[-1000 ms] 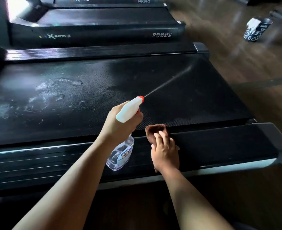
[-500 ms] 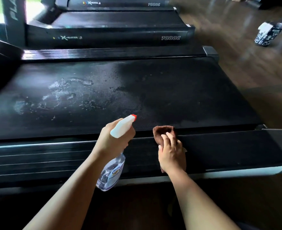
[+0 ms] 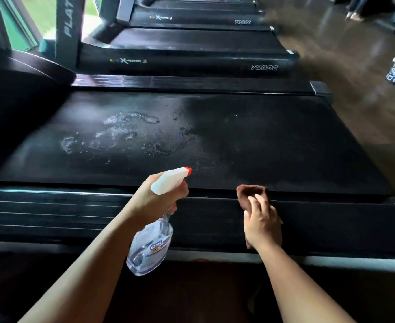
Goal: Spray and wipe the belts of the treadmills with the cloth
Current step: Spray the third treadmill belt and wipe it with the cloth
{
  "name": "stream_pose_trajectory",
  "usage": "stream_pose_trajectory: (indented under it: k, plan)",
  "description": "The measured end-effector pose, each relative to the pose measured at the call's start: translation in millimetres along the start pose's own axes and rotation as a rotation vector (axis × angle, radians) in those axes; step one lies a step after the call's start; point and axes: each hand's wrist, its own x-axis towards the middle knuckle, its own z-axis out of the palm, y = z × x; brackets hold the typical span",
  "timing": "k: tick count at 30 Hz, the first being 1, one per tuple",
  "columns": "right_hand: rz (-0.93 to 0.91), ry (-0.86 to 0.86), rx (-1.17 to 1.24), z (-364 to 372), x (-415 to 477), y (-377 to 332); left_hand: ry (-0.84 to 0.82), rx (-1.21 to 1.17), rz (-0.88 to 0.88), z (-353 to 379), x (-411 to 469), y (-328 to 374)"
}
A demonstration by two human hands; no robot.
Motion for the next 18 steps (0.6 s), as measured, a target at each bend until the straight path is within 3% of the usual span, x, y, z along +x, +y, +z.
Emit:
stream_pose_trajectory:
  k: [9, 18]
  plan:
    - [-0.011, 0.01, -0.01, -7, -5, -10, 0.131, -0.202, 0.133, -33, -11, -3]
    - [-0.093, 0.019, 0.034, 7, 1, -67, 0.311, -0.226, 0.172, -91, -5, -24]
